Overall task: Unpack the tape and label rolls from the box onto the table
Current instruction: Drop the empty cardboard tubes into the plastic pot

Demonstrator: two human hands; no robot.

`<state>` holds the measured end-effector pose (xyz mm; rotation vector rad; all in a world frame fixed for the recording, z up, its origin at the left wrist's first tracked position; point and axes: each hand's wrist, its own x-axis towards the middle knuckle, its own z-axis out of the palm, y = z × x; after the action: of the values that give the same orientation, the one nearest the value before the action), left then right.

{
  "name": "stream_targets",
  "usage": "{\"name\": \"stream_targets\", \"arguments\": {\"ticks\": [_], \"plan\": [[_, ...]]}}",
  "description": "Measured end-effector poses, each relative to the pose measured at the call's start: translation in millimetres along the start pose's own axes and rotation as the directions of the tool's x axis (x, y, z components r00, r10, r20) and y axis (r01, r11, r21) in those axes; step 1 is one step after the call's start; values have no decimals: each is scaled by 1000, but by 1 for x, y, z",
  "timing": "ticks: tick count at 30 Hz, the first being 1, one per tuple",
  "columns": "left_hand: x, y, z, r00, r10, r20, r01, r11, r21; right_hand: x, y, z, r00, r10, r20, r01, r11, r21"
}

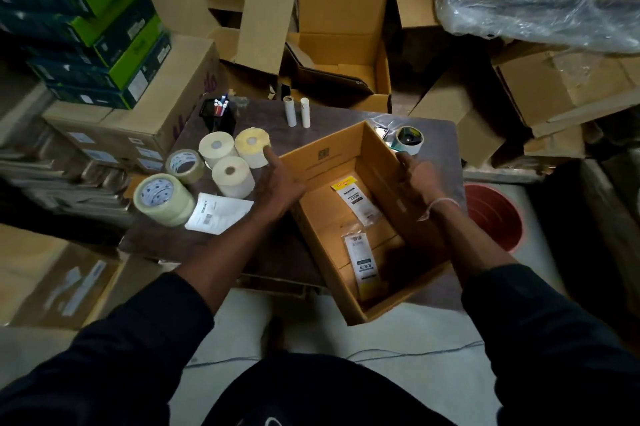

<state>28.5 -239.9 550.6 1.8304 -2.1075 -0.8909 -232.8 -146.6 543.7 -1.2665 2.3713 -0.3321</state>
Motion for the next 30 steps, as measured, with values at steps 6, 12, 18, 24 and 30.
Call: {"name": "stream_targets", "arguments": {"ticks": [6, 12, 18, 24, 30], "plan": [[25, -11, -7, 973, 208, -98, -177, 950, 256, 5, -9, 2, 996, -87, 18, 84, 989, 118], [71, -12, -14, 959, 285, -13, -273, 932, 239, 31, -43, 2, 987, -118, 107, 99, 981, 169], [126, -9, -24, 968, 218, 127, -224, 974, 40, 71, -71, -1, 959, -192, 207, 188, 981, 43], [170, -28, -34, 861, 309, 405, -104, 884, -456, 100, -102, -22, 909, -140, 394, 0, 943, 334], [230, -38, -30, 886, 271, 377, -69, 879, -471, 141, -141, 0, 976, -80, 203, -51, 822, 568]]}}
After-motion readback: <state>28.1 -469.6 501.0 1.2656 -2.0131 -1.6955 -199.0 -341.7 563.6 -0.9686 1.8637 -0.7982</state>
